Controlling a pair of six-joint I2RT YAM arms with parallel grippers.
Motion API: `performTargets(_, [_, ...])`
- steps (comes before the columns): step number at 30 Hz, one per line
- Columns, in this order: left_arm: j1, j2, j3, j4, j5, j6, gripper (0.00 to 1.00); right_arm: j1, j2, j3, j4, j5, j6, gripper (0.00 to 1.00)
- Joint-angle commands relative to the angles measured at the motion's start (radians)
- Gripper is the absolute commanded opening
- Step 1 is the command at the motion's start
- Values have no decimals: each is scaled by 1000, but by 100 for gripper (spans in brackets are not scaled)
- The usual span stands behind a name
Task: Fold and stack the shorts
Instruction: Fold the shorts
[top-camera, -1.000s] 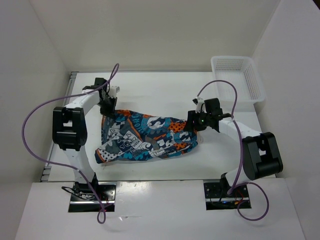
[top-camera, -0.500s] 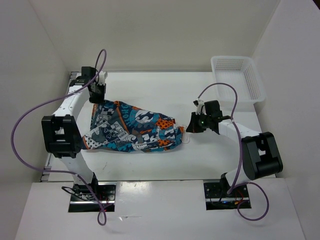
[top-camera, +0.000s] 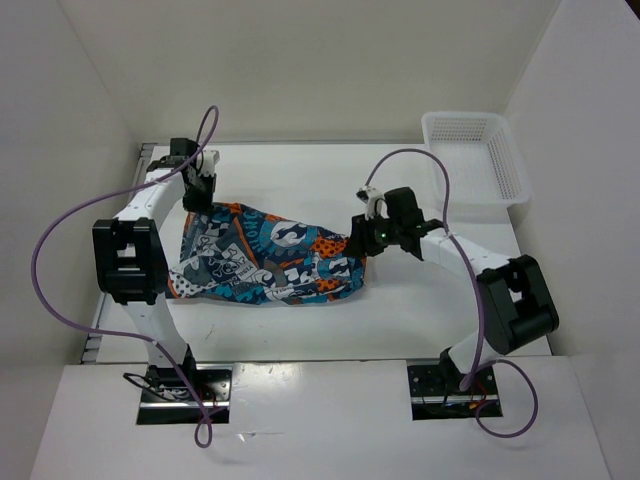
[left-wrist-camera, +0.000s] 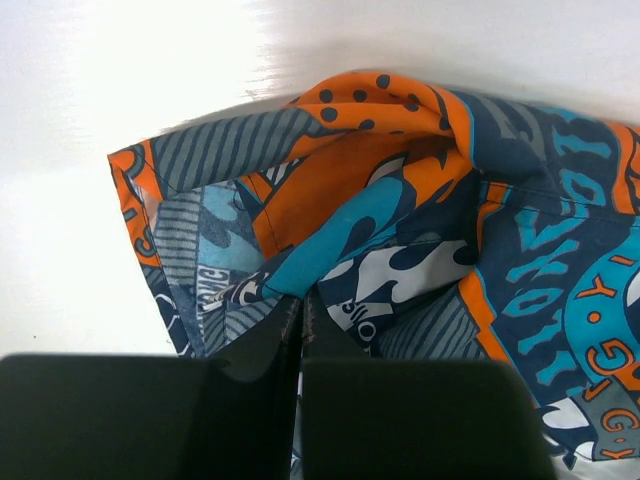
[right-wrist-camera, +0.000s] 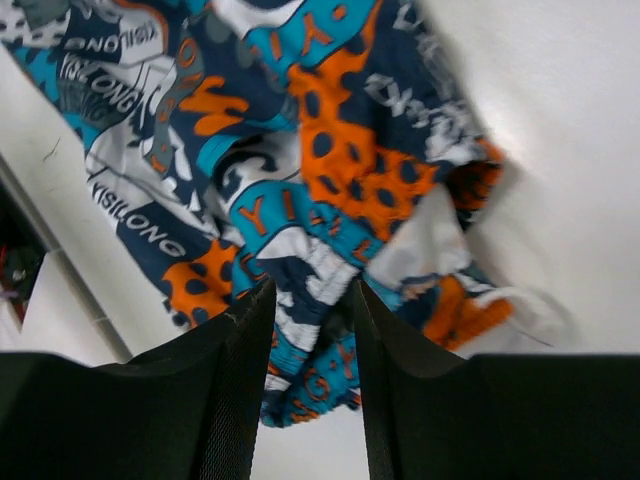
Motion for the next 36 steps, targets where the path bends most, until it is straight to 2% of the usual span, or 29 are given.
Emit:
performTargets(1, [0,-3,42,12,0,4,0,31,32,18,23,-20,21,43])
performTargets(4, [0,-3,52,3,0,4,0,31,55,8,24,-7,45,43])
performTargets(6, [0,-3,52,3,0,4,0,31,82,8,24,-7,45,47])
performTargets(15, [0,6,61,3,0,4,0,106,145,15,56,-16,90,51])
performTargets(17, [0,6,61,3,-11,4,0,106,145,3,71,-17,114,41])
performTargets(18, [0,15,70,3,-22,4,0,106,145,3,71,-17,114,32])
performTargets(19, [0,26,70,3,-54,4,0,106,145,12,80,-17,102,12])
performTargets(20, [11,26,79,3,-78,4,0,106,145,12,80,8,90,3])
performTargets(21, [11,38,94,3,-103,4,0,106,145,26,80,25,81,0])
performTargets(22, [32,47,104,3,-144,4,0,106,145,35,68,25,67,0])
performTargets(27, [124,86,209,15,-155,4,0,81,145,25,14,25,-21,0])
performTargets(36, [143,181,222,15,-166,4,0,81,136,15,5,16,-51,0])
